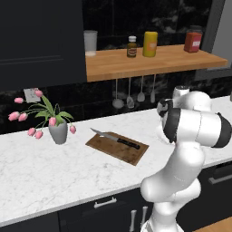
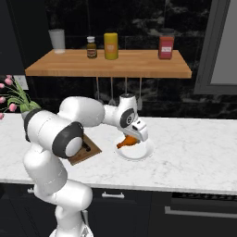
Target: Pick up the knife from the drawer and place it on the cutting board. Then place the meat from the plate to the cutting board.
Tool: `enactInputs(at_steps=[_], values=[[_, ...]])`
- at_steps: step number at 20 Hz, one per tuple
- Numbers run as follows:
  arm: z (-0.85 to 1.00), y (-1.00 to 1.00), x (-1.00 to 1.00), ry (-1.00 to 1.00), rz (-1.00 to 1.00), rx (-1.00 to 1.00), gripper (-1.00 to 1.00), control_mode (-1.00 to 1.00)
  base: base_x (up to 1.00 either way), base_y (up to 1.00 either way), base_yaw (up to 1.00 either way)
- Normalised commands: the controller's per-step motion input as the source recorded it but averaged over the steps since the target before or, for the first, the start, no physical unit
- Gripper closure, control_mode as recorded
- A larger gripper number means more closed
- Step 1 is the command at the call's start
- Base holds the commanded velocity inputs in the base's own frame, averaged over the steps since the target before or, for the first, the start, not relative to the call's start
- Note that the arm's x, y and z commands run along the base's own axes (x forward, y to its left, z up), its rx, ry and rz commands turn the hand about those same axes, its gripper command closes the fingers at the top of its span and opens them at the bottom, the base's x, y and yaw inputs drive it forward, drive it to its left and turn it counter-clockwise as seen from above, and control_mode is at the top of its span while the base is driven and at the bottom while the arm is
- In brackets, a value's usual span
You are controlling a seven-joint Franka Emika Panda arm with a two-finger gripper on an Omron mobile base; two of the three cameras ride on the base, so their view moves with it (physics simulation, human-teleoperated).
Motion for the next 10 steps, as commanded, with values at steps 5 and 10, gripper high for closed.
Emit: enactInputs(at_steps=[5,10], values=[[0.63,0.33,-0.22,-0.04,0.10,0.00,1.00,-1.00,0.00,0.00,0.00],[0.34,0.56,-0.07,0.02,0.25,0.00,1.00,-1.00,0.00,0.00,0.00]])
